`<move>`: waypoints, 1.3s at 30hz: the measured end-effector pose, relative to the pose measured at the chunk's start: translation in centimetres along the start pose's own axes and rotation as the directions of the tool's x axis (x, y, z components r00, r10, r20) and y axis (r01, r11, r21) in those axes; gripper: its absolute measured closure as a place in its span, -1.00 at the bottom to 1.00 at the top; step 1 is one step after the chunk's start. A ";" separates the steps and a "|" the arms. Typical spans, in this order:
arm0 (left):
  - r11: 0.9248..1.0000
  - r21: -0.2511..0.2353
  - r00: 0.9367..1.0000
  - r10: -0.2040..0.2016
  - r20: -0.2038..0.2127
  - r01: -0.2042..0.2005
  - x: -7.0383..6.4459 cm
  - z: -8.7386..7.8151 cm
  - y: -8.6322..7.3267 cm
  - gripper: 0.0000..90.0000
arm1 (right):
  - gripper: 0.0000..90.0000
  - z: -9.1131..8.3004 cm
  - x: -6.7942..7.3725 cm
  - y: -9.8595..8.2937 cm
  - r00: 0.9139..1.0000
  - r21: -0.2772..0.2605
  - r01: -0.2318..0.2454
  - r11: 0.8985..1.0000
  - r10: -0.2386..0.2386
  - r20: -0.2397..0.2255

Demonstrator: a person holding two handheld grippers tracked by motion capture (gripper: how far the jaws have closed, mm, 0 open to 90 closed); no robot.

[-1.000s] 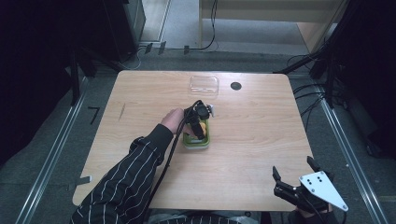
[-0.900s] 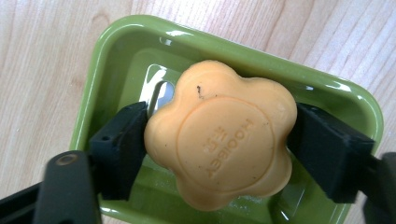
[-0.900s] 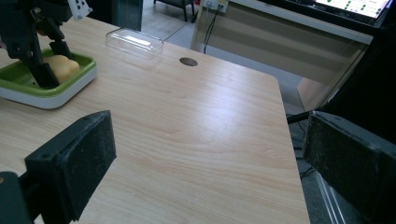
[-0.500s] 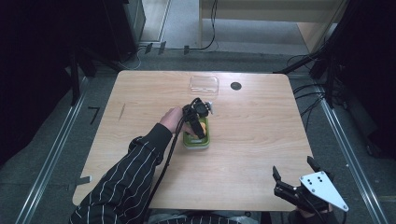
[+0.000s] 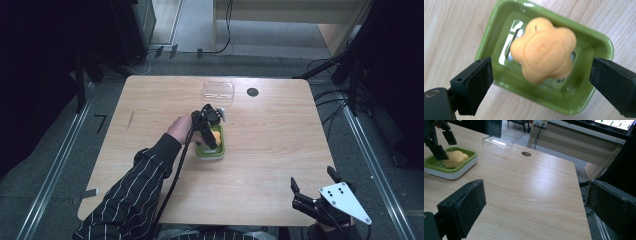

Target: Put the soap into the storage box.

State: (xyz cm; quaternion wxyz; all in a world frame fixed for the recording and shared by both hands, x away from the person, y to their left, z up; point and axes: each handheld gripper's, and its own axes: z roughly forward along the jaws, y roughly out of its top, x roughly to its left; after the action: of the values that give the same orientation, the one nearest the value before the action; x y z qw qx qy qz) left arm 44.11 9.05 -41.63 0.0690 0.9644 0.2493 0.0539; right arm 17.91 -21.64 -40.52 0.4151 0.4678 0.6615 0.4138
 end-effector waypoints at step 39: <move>0.992 0.069 0.994 -0.105 -0.040 0.107 -1.2 -1.9 -8.0 -0.93 | -0.93 1.0 0.5 0.5 0.999 -0.010 0.015 1.000 -0.016 -0.039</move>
State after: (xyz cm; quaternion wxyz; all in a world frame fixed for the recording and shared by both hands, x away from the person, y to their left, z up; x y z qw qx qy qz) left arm 38.98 15.58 -41.17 0.0329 0.9505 0.3032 0.0588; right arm 18.83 -20.92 -40.45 0.4077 0.4524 0.6710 0.4229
